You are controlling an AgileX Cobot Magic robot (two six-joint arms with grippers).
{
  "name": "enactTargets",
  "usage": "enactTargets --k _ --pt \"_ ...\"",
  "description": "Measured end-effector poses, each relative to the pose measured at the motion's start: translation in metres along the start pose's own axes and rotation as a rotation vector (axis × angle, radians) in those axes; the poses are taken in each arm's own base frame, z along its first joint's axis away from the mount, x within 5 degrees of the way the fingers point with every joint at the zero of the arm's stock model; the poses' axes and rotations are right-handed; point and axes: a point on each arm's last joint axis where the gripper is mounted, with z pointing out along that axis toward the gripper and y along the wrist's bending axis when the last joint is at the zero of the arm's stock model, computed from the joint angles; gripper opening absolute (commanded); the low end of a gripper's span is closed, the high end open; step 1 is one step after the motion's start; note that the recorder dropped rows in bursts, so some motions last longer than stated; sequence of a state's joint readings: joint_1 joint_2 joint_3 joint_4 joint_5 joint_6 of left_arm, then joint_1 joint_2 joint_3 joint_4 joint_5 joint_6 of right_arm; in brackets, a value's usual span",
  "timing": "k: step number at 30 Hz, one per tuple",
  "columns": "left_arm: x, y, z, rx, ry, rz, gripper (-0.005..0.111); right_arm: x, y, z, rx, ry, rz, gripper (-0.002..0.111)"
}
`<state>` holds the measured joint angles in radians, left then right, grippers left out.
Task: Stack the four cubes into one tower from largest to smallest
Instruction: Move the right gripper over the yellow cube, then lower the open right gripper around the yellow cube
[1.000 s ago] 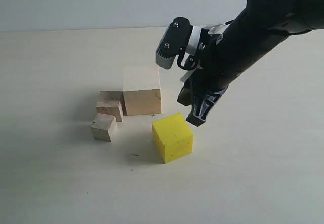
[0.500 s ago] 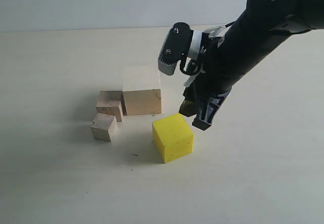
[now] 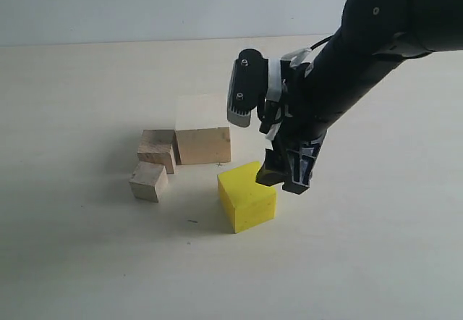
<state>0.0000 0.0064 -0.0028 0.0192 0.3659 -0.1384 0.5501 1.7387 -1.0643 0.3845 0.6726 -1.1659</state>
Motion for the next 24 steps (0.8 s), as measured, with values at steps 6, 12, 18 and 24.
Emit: enactTargets --k 6,12,18,24 --pt "0.0 0.0 0.0 0.0 0.0 0.0 0.0 -0.001 -0.003 0.0 0.032 -0.01 -0.016 0.074" --pt "0.0 0.0 0.0 0.0 0.0 0.0 0.0 0.005 0.0 0.0 -0.007 0.059 -0.195 0.074" --pt "0.0 0.0 0.0 0.0 0.0 0.0 0.0 -0.001 -0.006 -0.003 0.036 0.026 -0.184 0.073" --pt "0.0 0.0 0.0 0.0 0.0 0.0 0.0 -0.009 -0.01 -0.01 0.022 0.011 -0.16 0.07"
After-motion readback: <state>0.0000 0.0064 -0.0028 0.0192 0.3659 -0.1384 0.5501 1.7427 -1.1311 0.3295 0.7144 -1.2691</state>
